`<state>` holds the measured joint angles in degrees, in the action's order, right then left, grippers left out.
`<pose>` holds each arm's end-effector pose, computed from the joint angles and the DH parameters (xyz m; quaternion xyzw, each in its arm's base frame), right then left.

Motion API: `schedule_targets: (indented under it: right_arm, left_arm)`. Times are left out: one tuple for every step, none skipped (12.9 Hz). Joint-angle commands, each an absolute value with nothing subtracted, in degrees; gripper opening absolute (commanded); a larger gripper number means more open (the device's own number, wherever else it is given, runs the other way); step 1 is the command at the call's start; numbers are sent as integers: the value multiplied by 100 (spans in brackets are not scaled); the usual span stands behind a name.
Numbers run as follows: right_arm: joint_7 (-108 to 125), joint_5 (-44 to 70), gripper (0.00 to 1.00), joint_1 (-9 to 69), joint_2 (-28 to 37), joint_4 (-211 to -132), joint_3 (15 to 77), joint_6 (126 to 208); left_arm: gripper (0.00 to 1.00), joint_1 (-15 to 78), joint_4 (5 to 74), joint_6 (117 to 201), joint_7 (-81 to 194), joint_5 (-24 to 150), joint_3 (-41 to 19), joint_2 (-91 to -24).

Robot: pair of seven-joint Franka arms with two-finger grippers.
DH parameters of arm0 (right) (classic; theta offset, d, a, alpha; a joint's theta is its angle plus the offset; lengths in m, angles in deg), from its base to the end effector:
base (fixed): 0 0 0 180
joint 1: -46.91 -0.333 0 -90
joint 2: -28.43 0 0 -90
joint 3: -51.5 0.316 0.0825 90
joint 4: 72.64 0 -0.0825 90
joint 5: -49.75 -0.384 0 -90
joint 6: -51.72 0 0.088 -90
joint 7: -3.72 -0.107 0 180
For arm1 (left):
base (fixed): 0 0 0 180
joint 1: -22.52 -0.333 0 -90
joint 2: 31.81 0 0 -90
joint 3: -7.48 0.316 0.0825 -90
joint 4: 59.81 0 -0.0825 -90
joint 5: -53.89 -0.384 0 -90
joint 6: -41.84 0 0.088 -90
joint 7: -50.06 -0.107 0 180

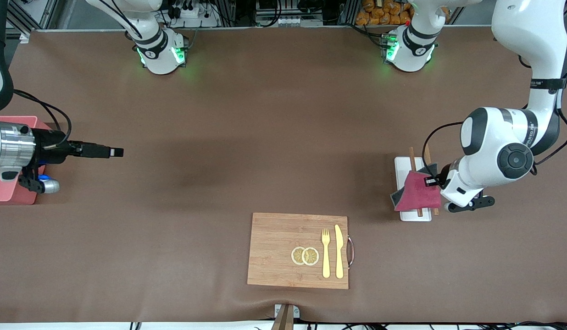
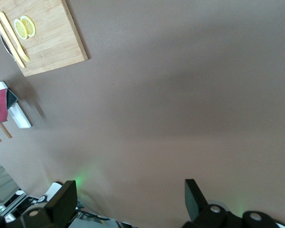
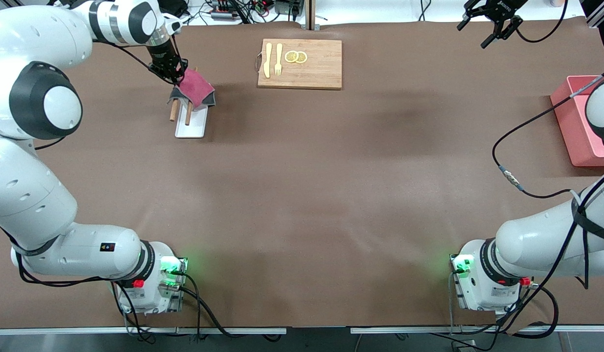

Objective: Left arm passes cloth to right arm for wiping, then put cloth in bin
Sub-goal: 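Lift the cloth with the left gripper while the right gripper reaches over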

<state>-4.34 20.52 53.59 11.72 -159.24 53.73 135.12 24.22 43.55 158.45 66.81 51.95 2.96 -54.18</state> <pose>0.6147 0.0064 0.4884 -0.9444 0.1182 0.1751 0.2520 0.6233 -0.0627 0.3176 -0.9933 -0.0845 0.0774 0.0150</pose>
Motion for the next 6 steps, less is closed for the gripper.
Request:
schedule_targets:
  right_arm:
    - [-559,1828,100,5446,1217,-16000,5431,13425]
    - [-559,1828,100,5446,1252,-16131,5431,13425]
    - [-559,1802,100,5446,1287,-16210,5431,13425]
    - [-568,1776,100,5446,1288,-16237,5431,13425]
    - [-603,1697,100,5446,1288,-16255,5431,13434]
    - [-856,1583,100,5429,1279,-16272,5431,13442]
  left_arm:
    - [0,2516,4285,15383,6807,5090,247,-4949]
    - [0,2586,4224,15259,6860,5090,177,-4835]
    - [0,2604,4076,15154,6956,5098,55,-4799]
    - [0,2595,3891,15048,7131,5177,-129,-4798]
    - [0,2621,3672,15030,7350,5178,-401,-4816]
    - [0,2639,3513,15030,7509,5178,-717,-4851]
